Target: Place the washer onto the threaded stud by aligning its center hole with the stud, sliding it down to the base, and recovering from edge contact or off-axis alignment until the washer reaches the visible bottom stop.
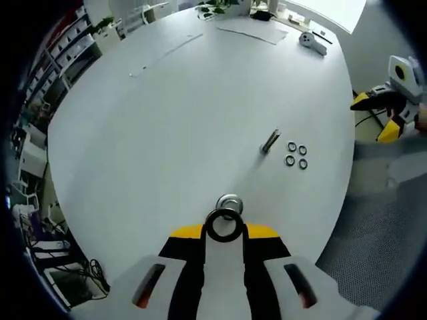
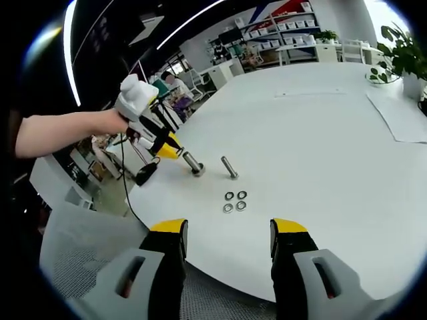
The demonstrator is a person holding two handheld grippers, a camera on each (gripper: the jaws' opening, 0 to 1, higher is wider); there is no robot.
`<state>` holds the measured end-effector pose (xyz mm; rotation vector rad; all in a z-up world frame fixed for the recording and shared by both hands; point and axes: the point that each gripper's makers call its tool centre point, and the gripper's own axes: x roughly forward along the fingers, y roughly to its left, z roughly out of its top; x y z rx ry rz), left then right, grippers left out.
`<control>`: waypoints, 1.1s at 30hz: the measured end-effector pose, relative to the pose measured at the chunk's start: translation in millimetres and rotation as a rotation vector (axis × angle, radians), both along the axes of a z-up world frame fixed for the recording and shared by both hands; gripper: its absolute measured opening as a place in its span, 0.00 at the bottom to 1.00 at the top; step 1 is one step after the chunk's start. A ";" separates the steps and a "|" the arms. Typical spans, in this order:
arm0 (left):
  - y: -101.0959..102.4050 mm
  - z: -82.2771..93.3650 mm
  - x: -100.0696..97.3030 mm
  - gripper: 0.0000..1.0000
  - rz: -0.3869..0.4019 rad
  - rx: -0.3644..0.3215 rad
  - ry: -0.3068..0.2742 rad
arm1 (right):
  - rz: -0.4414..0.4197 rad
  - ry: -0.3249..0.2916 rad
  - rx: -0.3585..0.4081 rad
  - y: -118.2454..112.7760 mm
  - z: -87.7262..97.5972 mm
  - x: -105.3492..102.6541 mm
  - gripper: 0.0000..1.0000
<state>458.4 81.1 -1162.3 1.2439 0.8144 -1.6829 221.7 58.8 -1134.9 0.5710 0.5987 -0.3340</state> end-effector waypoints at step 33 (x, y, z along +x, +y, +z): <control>-13.4 -41.0 -7.7 0.19 -0.127 0.079 -0.084 | -0.020 -0.007 0.002 -3.1 1.7 -2.2 0.53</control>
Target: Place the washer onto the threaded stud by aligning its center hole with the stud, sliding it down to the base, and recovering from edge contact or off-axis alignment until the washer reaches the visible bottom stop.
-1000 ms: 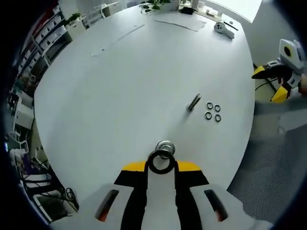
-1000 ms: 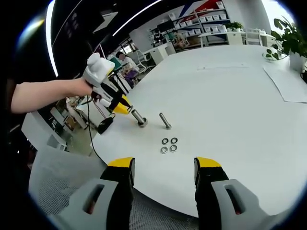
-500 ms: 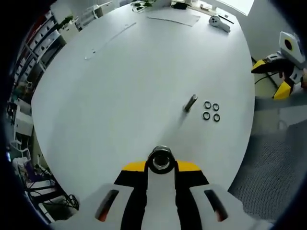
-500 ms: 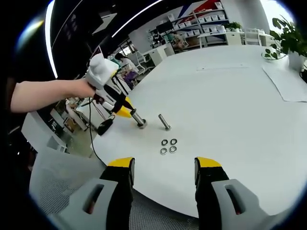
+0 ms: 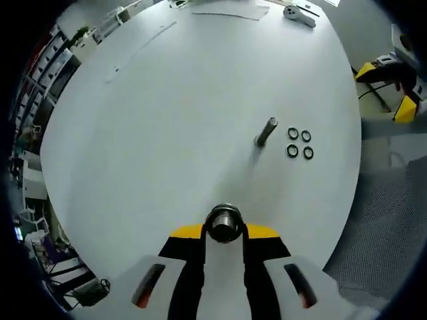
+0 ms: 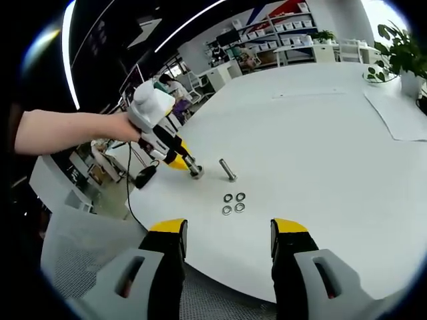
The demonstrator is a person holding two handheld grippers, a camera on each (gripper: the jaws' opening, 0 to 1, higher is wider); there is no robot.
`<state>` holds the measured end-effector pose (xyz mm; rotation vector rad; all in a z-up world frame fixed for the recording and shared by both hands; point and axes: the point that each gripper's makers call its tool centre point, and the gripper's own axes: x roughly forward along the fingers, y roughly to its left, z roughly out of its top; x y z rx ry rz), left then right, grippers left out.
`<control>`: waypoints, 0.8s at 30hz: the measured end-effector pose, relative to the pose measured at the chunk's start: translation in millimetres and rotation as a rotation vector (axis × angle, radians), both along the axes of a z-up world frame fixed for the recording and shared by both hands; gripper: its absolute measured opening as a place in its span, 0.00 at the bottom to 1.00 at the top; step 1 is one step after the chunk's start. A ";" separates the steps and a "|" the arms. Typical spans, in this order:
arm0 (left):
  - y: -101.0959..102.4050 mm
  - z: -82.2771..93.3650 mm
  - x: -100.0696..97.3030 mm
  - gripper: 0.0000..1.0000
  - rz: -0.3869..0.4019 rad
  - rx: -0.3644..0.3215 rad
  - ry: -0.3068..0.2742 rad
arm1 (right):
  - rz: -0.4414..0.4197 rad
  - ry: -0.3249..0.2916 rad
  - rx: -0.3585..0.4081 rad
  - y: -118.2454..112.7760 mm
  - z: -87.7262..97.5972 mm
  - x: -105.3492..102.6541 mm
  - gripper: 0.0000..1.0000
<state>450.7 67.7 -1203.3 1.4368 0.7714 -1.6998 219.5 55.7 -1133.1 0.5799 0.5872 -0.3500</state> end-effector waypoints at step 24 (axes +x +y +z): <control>2.2 -14.3 -3.5 0.19 0.002 0.030 -0.025 | -0.007 -0.003 -0.002 -1.0 0.5 0.4 0.53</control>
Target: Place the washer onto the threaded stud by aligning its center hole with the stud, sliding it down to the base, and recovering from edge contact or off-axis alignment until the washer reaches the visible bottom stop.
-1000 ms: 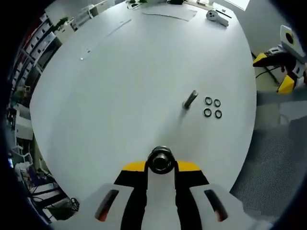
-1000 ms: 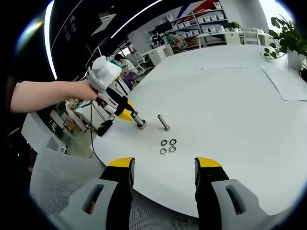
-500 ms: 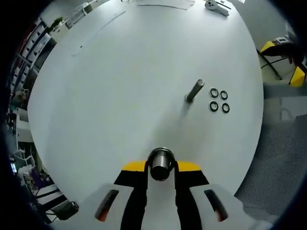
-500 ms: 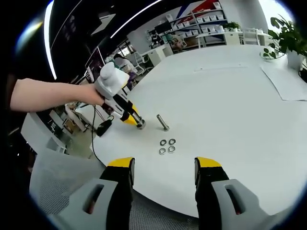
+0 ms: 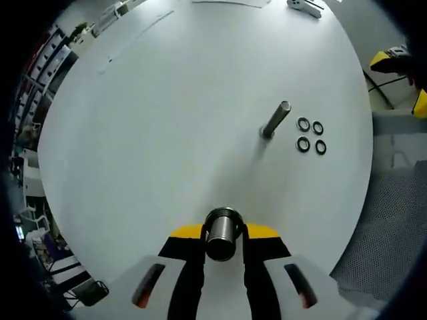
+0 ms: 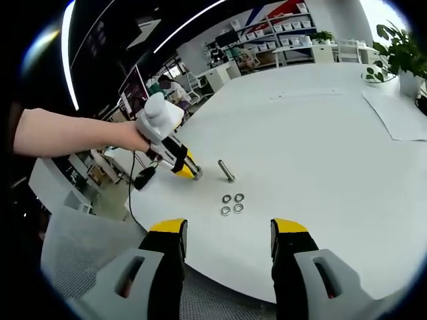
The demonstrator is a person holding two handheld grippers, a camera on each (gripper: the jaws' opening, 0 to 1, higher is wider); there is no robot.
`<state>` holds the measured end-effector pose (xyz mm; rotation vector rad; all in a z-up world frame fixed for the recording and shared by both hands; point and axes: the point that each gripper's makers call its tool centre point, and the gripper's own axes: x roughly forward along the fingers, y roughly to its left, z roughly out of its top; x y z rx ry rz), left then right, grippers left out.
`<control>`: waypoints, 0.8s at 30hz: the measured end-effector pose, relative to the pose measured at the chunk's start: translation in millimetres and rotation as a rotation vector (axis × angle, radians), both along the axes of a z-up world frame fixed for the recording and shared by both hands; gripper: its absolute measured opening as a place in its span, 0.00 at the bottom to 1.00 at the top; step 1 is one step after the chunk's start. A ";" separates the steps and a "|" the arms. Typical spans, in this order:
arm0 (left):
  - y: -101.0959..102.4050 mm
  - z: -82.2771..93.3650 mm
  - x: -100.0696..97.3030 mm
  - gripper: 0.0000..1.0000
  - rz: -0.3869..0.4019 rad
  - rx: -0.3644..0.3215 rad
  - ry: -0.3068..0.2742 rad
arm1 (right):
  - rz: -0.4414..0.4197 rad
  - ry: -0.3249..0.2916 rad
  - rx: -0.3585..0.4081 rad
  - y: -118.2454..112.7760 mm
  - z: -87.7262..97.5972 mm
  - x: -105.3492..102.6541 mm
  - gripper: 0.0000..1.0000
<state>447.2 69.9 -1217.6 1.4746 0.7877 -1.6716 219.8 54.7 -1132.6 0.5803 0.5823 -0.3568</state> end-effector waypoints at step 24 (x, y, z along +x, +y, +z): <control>5.1 30.0 15.1 0.25 0.179 -0.177 0.073 | 0.037 -0.001 -0.005 4.3 -0.5 4.9 0.53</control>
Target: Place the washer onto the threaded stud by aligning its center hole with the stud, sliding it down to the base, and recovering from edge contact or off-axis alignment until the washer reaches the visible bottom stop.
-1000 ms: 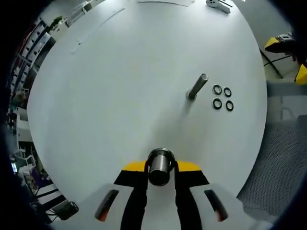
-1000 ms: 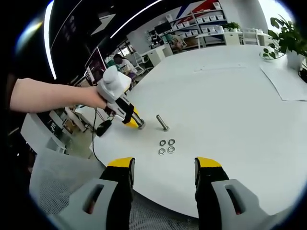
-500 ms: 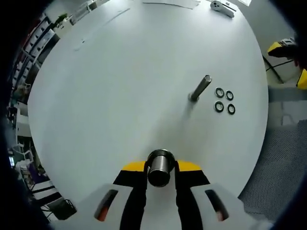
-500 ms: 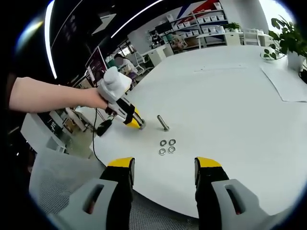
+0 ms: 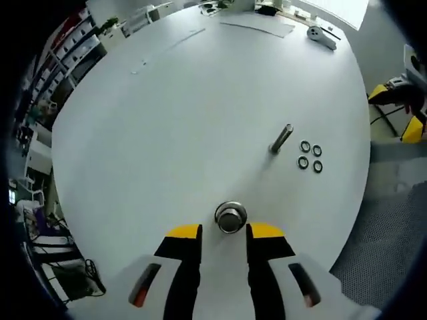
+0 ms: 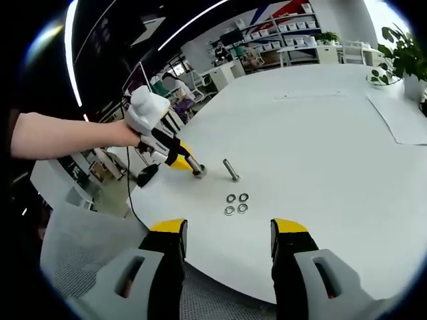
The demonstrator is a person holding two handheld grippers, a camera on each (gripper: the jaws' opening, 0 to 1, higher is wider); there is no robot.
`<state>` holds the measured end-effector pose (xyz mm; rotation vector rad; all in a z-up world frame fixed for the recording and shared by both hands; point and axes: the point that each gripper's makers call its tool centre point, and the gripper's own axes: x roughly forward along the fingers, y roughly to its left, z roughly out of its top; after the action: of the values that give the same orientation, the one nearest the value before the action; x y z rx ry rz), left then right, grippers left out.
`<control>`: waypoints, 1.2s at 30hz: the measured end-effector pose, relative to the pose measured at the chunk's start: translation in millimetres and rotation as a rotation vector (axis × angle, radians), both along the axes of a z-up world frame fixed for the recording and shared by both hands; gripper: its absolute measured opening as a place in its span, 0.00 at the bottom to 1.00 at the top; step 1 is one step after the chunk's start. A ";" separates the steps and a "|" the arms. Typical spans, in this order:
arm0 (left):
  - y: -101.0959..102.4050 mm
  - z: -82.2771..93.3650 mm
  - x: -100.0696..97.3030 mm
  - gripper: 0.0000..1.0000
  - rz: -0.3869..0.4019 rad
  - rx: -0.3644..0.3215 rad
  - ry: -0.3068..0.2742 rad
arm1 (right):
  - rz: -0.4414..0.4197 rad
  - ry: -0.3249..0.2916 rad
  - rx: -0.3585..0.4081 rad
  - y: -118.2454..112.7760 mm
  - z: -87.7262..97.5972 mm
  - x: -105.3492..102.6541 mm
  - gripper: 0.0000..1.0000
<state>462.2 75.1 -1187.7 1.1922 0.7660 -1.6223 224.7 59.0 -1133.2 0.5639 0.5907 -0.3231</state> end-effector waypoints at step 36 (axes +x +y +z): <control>54.7 77.7 -18.3 0.30 0.215 -0.365 0.203 | -0.010 0.081 -0.085 -12.8 -5.7 -11.5 0.54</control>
<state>444.0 129.7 -1110.0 0.6715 0.6616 -1.6313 213.2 46.2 -1138.9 0.4741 0.6496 -0.3796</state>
